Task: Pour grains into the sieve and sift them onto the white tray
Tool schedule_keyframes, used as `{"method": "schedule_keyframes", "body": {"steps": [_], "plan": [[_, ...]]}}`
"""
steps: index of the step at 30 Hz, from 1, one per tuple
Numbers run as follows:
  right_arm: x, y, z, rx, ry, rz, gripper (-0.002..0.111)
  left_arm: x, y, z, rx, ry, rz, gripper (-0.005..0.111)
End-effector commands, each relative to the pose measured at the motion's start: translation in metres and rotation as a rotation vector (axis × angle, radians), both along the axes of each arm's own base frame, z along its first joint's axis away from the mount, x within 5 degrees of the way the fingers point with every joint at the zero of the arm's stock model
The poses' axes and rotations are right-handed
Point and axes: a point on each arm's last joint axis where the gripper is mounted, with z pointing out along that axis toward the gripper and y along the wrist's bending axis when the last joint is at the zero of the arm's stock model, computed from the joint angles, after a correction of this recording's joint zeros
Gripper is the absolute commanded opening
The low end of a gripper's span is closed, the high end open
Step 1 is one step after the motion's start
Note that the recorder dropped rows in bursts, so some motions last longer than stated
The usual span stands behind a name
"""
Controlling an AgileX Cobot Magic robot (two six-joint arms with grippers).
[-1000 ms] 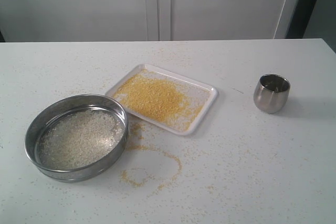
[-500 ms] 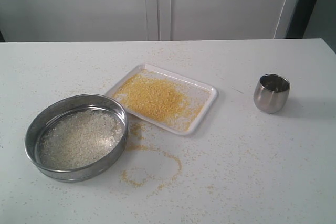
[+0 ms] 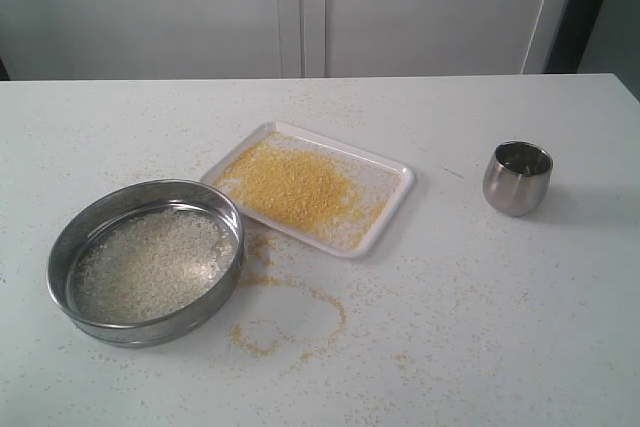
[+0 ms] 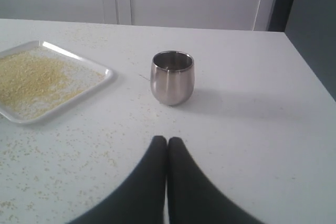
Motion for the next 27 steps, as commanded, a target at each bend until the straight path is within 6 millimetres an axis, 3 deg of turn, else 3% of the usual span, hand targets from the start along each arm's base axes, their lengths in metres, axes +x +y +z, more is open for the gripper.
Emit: {"method": "schedule_keyframes", "body": {"steps": [1,9,27], "plan": [[0.002,0.0,-0.012,-0.018,0.014,0.0,0.0,0.0,0.0,-0.001,0.001,-0.004,0.005,0.0],[0.004,0.0,-0.025,-0.022,0.031,0.002,0.0,0.0,0.0,-0.001,0.001,-0.004,0.005,0.0],[0.004,0.001,-0.023,-0.019,0.006,0.004,0.0,0.0,0.0,-0.001,0.001,-0.004,0.005,0.0]]}}
